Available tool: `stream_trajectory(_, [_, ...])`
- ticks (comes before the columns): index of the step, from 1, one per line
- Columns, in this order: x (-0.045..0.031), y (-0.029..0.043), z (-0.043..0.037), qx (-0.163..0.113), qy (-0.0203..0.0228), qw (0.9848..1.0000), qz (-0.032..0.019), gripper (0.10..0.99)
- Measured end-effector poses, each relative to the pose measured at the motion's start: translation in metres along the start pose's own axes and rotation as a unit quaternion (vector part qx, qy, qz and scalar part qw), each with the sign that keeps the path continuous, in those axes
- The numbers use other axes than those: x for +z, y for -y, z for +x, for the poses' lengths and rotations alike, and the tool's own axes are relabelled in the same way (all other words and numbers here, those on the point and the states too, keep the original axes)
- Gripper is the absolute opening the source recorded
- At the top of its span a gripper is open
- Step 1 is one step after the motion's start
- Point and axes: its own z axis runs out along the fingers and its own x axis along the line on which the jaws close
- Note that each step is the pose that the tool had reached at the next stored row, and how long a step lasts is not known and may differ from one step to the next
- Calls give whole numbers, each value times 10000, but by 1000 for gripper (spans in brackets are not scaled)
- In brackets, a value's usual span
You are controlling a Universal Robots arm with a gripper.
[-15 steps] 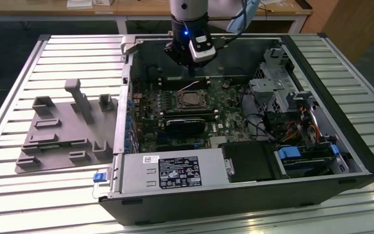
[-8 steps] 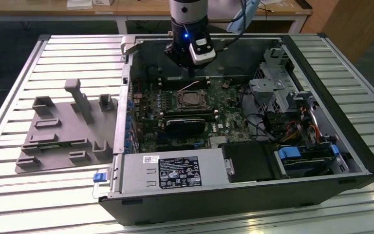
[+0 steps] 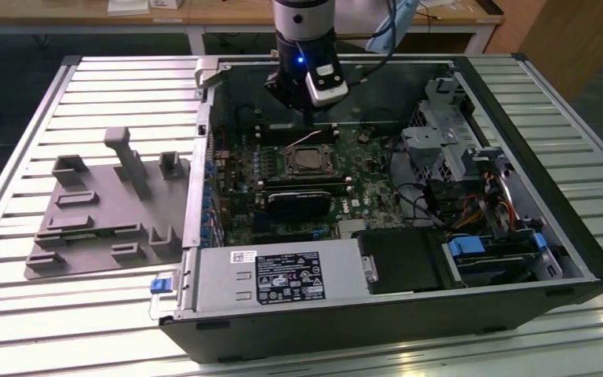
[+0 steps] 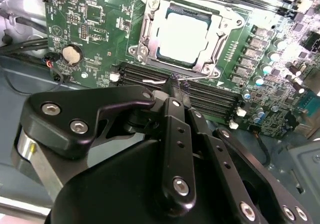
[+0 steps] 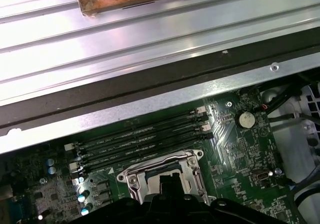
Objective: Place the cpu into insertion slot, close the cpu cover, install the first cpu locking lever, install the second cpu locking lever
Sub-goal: 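Install the first cpu locking lever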
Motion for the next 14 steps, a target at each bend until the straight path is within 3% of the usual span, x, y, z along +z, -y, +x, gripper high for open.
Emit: stream_trajectory(14, [67,8,5,-59,10,10000,-32,106])
